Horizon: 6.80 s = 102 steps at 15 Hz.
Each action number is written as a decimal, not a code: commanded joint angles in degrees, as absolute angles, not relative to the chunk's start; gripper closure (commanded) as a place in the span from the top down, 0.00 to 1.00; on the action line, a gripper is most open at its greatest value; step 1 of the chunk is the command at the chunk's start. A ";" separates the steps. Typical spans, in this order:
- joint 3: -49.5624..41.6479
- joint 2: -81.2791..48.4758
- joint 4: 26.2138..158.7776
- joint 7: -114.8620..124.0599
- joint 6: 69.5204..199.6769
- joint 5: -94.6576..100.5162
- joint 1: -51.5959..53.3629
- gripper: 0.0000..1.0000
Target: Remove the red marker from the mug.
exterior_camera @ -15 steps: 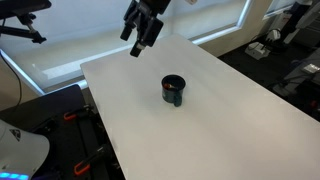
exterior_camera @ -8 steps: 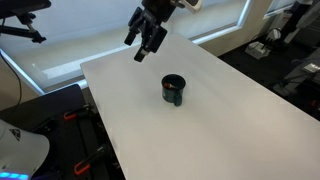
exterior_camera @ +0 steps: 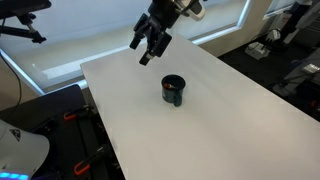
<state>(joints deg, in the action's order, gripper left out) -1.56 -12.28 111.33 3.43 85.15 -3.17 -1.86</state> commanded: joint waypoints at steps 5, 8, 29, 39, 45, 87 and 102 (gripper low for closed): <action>-1.74 -16.83 105.94 4.69 84.20 -3.57 -1.83 1.00; -1.65 -20.64 101.75 5.53 83.63 -3.46 -1.52 1.00; -2.50 -32.38 93.29 5.20 84.85 -3.00 -2.12 1.00; -2.59 -40.41 84.15 7.12 81.96 -2.17 -0.94 1.00; -2.37 -41.70 84.85 5.84 83.71 -2.67 -1.28 1.00; -2.60 -47.53 80.07 2.88 79.72 -0.79 -2.44 1.00; -2.46 -52.95 73.77 2.59 79.35 0.78 -2.08 0.96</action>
